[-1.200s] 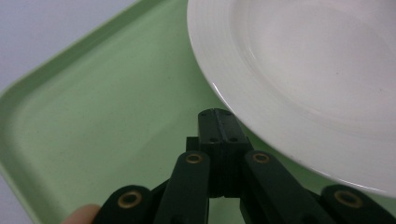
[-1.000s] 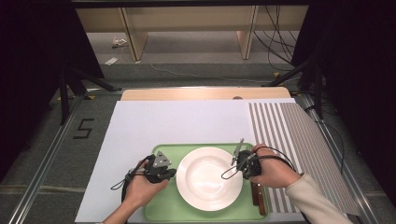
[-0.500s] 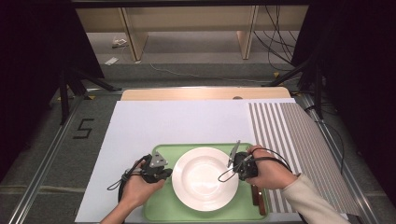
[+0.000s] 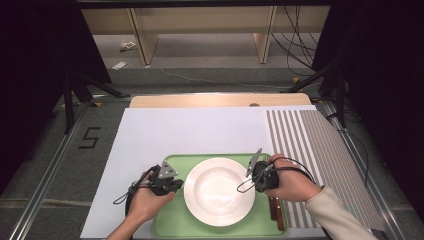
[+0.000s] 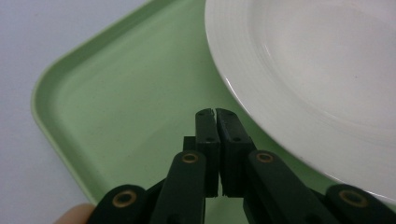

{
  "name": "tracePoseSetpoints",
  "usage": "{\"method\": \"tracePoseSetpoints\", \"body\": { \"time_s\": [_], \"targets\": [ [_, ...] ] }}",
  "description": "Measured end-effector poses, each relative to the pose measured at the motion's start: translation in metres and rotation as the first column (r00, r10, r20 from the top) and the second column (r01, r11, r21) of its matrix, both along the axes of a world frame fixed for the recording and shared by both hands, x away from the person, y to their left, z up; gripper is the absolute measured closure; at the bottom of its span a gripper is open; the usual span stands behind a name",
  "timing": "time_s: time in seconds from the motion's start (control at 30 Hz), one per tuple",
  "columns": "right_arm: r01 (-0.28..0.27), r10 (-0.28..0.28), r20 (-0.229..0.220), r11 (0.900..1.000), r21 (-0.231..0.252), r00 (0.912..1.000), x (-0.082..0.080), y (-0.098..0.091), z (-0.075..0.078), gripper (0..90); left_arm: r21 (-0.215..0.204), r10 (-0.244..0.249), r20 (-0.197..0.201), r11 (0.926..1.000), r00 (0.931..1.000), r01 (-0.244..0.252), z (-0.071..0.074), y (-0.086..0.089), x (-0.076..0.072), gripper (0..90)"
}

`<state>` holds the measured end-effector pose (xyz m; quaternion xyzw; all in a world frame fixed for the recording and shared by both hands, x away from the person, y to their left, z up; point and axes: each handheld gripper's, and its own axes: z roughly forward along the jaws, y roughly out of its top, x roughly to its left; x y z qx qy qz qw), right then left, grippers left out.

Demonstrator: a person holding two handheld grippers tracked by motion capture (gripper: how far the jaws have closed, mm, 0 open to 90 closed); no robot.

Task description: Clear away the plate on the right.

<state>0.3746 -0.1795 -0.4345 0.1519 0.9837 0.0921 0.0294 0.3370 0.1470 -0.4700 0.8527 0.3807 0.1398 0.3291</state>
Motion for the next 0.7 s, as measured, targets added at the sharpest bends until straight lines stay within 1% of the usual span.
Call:
{"method": "tracePoseSetpoints", "body": {
  "time_s": [0.1, 0.2, 0.23, 0.43, 0.47, 0.6, 0.63, 0.67, 0.7],
  "targets": [
    [0.009, -0.009, 0.006, 1.0000, 0.002, 0.9999, 0.000, -0.001, 0.000, 85.6, -0.005, 0.004, 0.003, 1.0000, 1.0000, -0.004, 0.001, 0.001, 0.000, 86.6],
    [0.001, -0.002, 0.018, 0.9999, 0.010, 0.9998, 0.001, -0.003, 0.001, 84.4, -0.010, 0.011, 0.007, 0.9999, 0.9999, -0.011, 0.001, 0.003, 0.000, 85.8],
    [0.011, -0.012, 0.015, 0.9999, 0.012, 0.9998, 0.001, -0.003, 0.002, 83.9, -0.015, 0.015, 0.011, 0.9998, 0.9998, -0.015, 0.002, 0.003, 0.000, 85.4],
    [0.015, -0.016, 0.032, 0.9993, 0.033, 0.9994, 0.002, -0.010, 0.004, 76.1, -0.031, 0.020, 0.024, 0.9994, 0.9995, -0.019, 0.005, 0.006, -0.002, 84.2],
    [0.016, -0.017, 0.029, 0.9992, 0.038, 0.9994, 0.002, -0.012, 0.004, 74.8, -0.037, 0.022, 0.027, 0.9991, 0.9994, -0.021, 0.007, 0.007, -0.002, 83.8],
    [0.031, -0.034, 0.049, 0.9978, 0.059, 0.9982, 0.004, -0.020, 0.007, 69.7, -0.048, 0.024, 0.046, 0.9986, 0.9986, -0.022, 0.011, 0.009, -0.003, 81.4],
    [0.034, -0.037, 0.049, 0.9971, 0.069, 0.9981, 0.004, -0.022, 0.008, 67.9, -0.048, 0.026, 0.049, 0.9986, 0.9985, -0.023, 0.012, 0.010, -0.004, 80.2],
    [0.045, -0.048, 0.039, 0.9956, 0.082, 0.9981, 0.004, -0.024, 0.009, 66.3, -0.051, 0.028, 0.051, 0.9984, 0.9983, -0.025, 0.012, 0.011, -0.004, 79.1],
    [0.037, -0.042, 0.046, 0.9946, 0.096, 0.9981, 0.004, -0.026, 0.009, 64.5, -0.053, 0.026, 0.054, 0.9983, 0.9982, -0.024, 0.013, 0.012, -0.004, 77.7]
  ]
}}
